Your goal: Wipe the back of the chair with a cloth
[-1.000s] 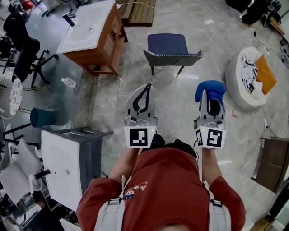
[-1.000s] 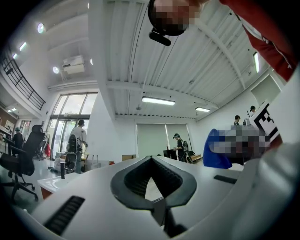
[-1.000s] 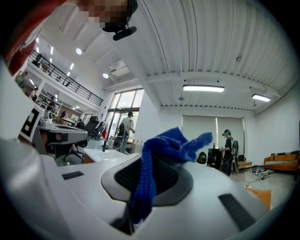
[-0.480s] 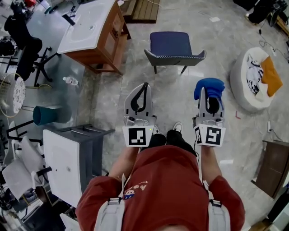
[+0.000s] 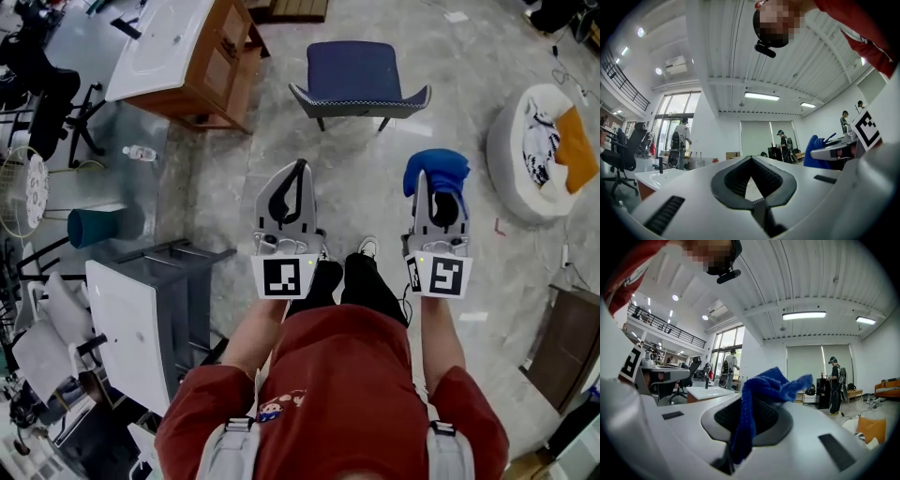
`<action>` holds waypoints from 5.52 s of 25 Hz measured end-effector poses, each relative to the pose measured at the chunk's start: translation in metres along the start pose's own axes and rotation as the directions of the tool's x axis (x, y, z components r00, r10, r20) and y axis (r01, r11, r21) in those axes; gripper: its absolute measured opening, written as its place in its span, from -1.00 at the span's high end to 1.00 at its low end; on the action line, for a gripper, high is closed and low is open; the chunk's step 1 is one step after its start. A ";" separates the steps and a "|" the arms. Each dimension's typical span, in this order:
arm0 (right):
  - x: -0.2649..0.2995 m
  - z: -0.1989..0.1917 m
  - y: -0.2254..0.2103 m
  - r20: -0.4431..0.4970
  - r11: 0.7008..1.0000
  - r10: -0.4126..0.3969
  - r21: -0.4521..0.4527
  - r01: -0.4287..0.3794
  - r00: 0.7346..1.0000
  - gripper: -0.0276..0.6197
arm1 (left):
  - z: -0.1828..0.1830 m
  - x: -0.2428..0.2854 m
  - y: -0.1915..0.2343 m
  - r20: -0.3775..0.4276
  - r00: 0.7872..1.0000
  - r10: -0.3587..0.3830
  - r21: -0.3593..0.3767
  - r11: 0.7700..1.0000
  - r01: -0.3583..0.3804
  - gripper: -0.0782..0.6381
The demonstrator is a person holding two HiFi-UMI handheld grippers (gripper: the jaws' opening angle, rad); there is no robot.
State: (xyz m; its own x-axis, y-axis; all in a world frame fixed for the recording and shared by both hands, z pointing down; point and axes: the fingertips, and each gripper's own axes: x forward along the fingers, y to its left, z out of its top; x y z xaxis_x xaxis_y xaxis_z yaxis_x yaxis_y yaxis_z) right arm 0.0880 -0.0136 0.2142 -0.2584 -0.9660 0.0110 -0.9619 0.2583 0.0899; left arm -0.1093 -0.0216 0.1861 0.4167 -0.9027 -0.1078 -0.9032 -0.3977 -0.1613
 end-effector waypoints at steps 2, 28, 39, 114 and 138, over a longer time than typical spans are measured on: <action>0.006 -0.023 -0.002 -0.022 1.000 0.004 0.006 -0.004 1.000 0.74 | -0.020 0.006 -0.004 -0.013 1.000 0.001 -0.025 1.000 -0.002 0.75; 0.054 -0.483 0.014 -0.203 0.996 0.073 -0.035 -0.081 0.976 0.74 | -0.463 -0.004 -0.083 -0.127 0.990 0.055 -0.093 0.993 -0.067 0.75; 0.070 -0.521 0.009 -0.277 0.994 0.092 -0.037 -0.107 0.956 0.74 | -0.490 0.002 -0.099 -0.168 0.984 0.057 -0.098 0.992 -0.074 0.74; 0.314 -0.542 0.208 -0.507 0.945 0.225 -0.096 -0.314 0.832 0.74 | -0.511 -0.037 0.115 -0.245 0.945 0.217 -0.103 0.963 -0.248 0.75; 0.237 -0.501 0.141 -0.454 0.990 0.140 0.073 -0.120 0.880 0.74 | -0.477 0.003 0.060 -0.236 0.968 0.080 -0.093 0.990 -0.105 0.75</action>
State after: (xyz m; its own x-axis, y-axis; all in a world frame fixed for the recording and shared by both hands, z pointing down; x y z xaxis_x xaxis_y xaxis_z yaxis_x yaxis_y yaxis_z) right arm -0.0639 -0.2126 0.7289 -0.3217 -0.8197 0.4740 -0.9278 0.3727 0.0148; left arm -0.2108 -0.1268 0.6438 0.3066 -0.9449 0.1145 -0.9476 -0.3144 -0.0567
